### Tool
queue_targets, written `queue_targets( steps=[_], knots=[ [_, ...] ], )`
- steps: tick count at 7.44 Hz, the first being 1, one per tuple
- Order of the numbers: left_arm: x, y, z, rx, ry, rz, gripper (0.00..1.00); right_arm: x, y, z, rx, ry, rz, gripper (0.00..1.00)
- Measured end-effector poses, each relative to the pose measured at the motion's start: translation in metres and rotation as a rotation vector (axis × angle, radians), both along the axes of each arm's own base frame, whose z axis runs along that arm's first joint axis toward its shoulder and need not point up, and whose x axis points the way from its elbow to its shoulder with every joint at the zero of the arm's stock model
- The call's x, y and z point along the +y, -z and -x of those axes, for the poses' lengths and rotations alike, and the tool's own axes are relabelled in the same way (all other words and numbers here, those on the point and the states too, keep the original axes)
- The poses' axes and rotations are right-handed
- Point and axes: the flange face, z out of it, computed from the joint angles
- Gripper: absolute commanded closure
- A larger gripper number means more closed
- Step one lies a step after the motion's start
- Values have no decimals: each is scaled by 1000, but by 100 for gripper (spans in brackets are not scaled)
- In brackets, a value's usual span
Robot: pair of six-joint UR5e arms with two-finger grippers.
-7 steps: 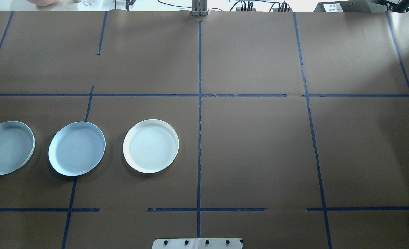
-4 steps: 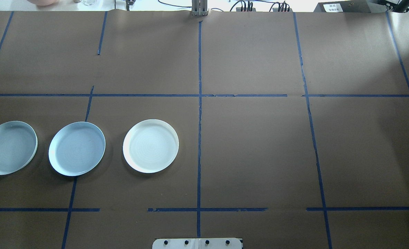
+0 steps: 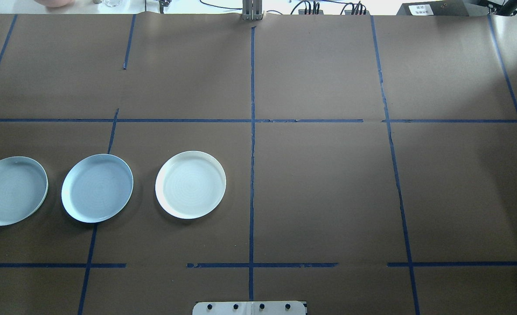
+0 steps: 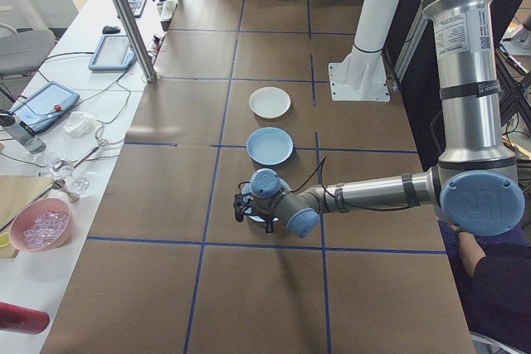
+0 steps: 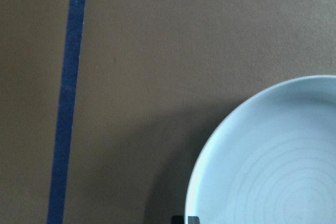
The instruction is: Stack plate in center
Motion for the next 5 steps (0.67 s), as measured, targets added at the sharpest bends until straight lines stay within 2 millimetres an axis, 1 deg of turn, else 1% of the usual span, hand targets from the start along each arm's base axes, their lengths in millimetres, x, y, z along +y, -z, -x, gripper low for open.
queue_targets(
  steps=[2, 3, 4, 5],
  knots=[
    [-1, 6, 50, 86, 27, -30, 100, 0, 0, 0, 0, 0, 0, 0],
    [-3, 10, 65, 116, 44, -30, 100, 0, 0, 0, 0, 0, 0, 0],
    [-12, 22, 70, 131, 58, -17, 100, 0, 0, 0, 0, 0, 0, 0],
    [-30, 44, 67, 131, 92, 10, 100, 0, 0, 0, 0, 0, 0, 0]
  ],
)
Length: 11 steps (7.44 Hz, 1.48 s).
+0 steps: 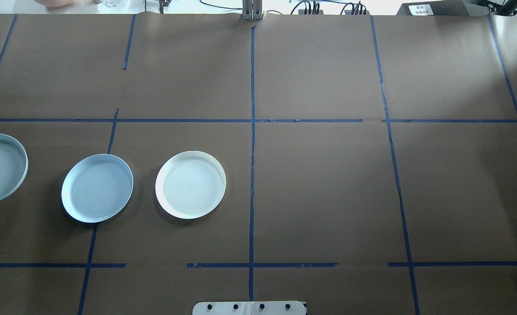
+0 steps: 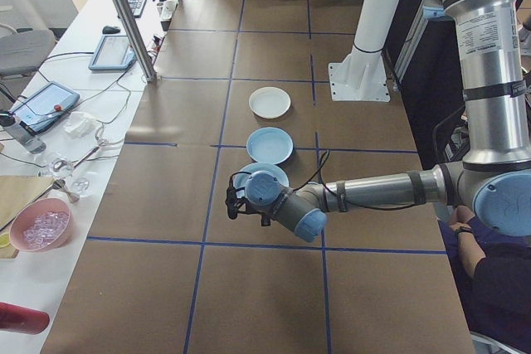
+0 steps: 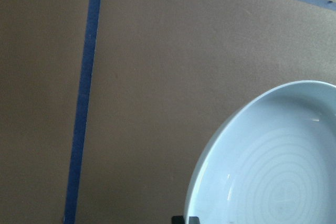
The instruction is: Stack plate in center
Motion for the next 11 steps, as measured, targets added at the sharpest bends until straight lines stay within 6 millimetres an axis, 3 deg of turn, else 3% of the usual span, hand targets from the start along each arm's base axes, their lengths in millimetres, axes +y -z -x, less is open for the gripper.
queue_targets(
  steps=[1, 3, 5, 8, 9, 10, 11],
  knots=[
    [-18, 26, -10, -9, 48, 41, 100, 0, 0, 0, 0, 0, 0, 0],
    [-25, 66, -58, -20, 81, 115, 100, 0, 0, 0, 0, 0, 0, 0],
    [-8, 88, -121, -9, 96, 164, 100, 0, 0, 0, 0, 0, 0, 0],
    [20, 100, -173, 32, 93, 219, 100, 0, 0, 0, 0, 0, 0, 0],
    [25, 101, -181, 32, 84, 226, 69, 0, 0, 0, 0, 0, 0, 0],
    [28, 103, -185, 35, 77, 227, 1, 0, 0, 0, 0, 0, 0, 0],
    [30, 107, -187, 40, 69, 223, 0, 0, 0, 0, 0, 0, 0, 0]
  ],
)
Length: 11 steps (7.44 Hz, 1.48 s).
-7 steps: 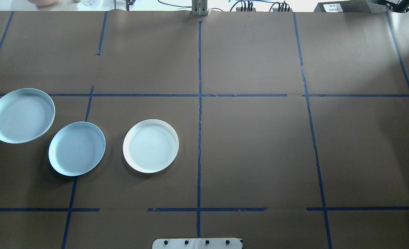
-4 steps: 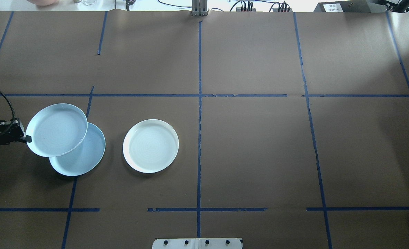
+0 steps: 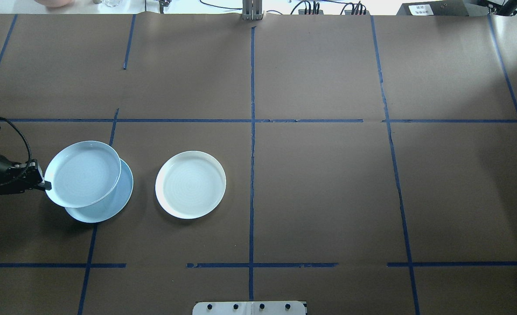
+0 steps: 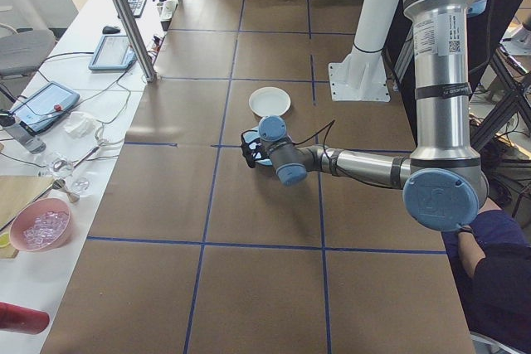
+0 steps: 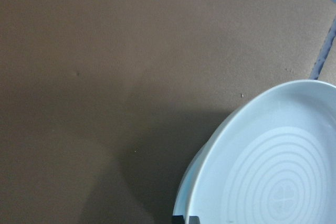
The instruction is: Stack plate in center
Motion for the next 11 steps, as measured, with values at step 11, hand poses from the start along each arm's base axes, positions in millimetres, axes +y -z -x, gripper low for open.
queue_targets(
  steps=[11],
  knots=[
    [-37, 193, -123, -140, -23, 12, 0, 0, 0, 0, 0, 0, 0, 0]
  ],
)
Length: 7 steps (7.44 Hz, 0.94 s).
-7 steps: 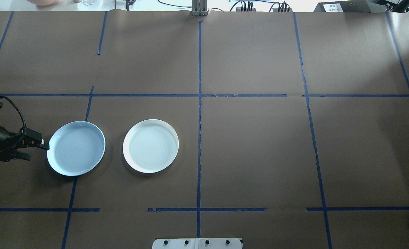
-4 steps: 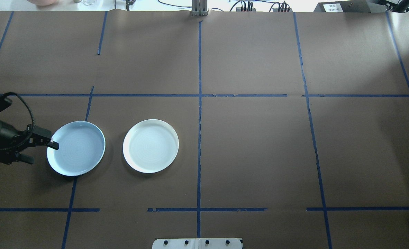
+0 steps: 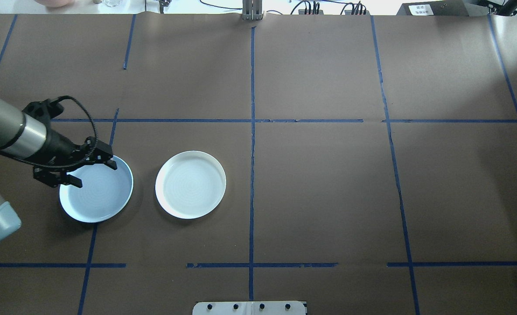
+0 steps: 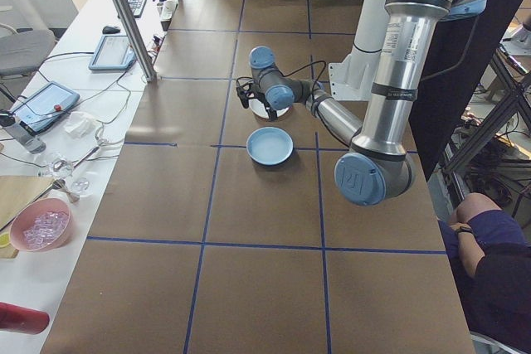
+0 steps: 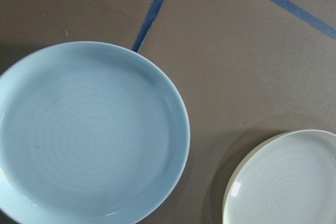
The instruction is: Stack plate in center
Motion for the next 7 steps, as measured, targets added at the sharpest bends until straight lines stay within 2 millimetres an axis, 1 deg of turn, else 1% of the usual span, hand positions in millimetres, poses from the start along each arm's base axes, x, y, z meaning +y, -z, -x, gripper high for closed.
queue_targets(
  steps=[1, 2, 3, 4, 5, 6, 7],
  knots=[
    [-1, 6, -27, -19, 0, -1, 0, 0, 0, 0, 0, 0, 0, 0],
    [-2, 8, -49, -29, -5, 7, 3, 0, 0, 0, 0, 0, 0, 0],
    [-2, 5, -67, -29, -15, 8, 7, 0, 0, 0, 0, 0, 0, 0],
    [1, -2, -81, -26, -26, 4, 14, 0, 0, 0, 0, 0, 0, 0],
    [4, -7, -90, -25, -36, 1, 19, 0, 0, 0, 0, 0, 0, 0],
    [9, -10, -97, -27, -46, -1, 29, 0, 0, 0, 0, 0, 0, 0],
    [12, -13, -102, -31, -54, 0, 36, 0, 0, 0, 0, 0, 0, 0]
  ],
)
